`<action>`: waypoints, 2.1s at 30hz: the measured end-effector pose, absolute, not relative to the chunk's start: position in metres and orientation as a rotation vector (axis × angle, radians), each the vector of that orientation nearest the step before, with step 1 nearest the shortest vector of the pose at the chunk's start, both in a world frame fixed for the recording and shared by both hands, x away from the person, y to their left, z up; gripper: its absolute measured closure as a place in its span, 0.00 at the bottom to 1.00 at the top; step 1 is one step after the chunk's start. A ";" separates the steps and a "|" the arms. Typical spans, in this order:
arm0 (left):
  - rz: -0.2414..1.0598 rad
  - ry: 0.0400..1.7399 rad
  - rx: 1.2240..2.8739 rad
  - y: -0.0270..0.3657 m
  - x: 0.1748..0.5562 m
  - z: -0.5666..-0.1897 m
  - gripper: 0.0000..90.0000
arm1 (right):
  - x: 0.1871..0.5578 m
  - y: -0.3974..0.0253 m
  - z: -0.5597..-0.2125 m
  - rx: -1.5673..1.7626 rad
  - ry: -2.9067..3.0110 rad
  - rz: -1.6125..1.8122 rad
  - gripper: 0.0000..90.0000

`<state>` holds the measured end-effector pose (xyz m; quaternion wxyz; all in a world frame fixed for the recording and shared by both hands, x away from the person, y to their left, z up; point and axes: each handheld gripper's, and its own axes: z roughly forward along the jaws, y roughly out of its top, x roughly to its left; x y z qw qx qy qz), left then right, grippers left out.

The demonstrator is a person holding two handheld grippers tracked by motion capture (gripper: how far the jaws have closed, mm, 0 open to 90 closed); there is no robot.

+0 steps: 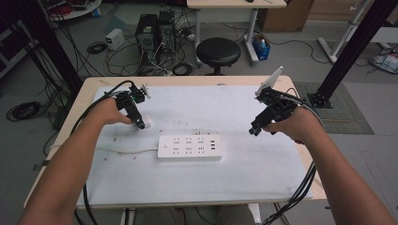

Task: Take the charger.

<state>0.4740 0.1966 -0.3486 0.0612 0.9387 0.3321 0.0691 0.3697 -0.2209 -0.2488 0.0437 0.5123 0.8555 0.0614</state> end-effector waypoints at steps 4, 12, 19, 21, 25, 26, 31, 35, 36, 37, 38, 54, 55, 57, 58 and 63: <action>0.198 0.988 2.851 0.195 0.479 -0.357 0.10 | 0.371 -0.220 -0.250 1.566 2.618 0.179 0.13; 0.189 0.994 2.844 0.198 0.488 -0.372 0.10 | 0.373 -0.222 -0.253 1.574 2.616 0.180 0.13; 0.147 0.974 2.859 0.198 0.496 -0.386 0.10 | 0.373 -0.223 -0.254 1.562 2.626 0.183 0.13; 0.148 0.971 2.864 0.196 0.497 -0.390 0.10 | 0.373 -0.221 -0.255 1.557 2.633 0.179 0.13; 0.138 0.954 2.872 0.197 0.500 -0.395 0.12 | 0.374 -0.221 -0.256 1.541 2.641 0.185 0.13; 0.140 0.955 2.869 0.197 0.500 -0.396 0.12 | 0.374 -0.221 -0.256 1.541 2.641 0.185 0.13; 0.128 0.962 2.875 0.199 0.504 -0.399 0.12 | 0.375 -0.223 -0.256 1.555 2.632 0.192 0.13; 0.130 0.964 2.865 0.200 0.506 -0.403 0.15 | 0.374 -0.224 -0.255 1.564 2.628 0.193 0.13; 0.133 0.955 2.868 0.200 0.506 -0.403 0.15 | 0.374 -0.224 -0.255 1.564 2.628 0.193 0.13; 0.133 0.950 2.872 0.199 0.507 -0.404 0.15 | 0.374 -0.225 -0.255 1.570 2.625 0.193 0.13; 0.130 0.946 2.877 0.200 0.507 -0.404 0.15 | 0.374 -0.225 -0.255 1.570 2.625 0.193 0.13; 0.108 0.952 2.885 0.200 0.509 -0.413 0.27 | 0.373 -0.228 -0.256 1.589 2.615 0.199 0.13; 0.097 0.944 2.887 0.200 0.510 -0.412 0.29 | 0.373 -0.228 -0.256 1.594 2.614 0.196 0.13; 0.095 0.937 2.891 0.198 0.509 -0.412 0.34 | 0.373 -0.229 -0.256 1.590 2.617 0.196 0.13; 0.095 0.937 2.891 0.198 0.509 -0.412 0.35 | 0.373 -0.229 -0.256 1.590 2.617 0.196 0.13; 0.086 0.933 2.891 0.199 0.508 -0.410 0.43 | 0.373 -0.229 -0.257 1.596 2.616 0.203 0.13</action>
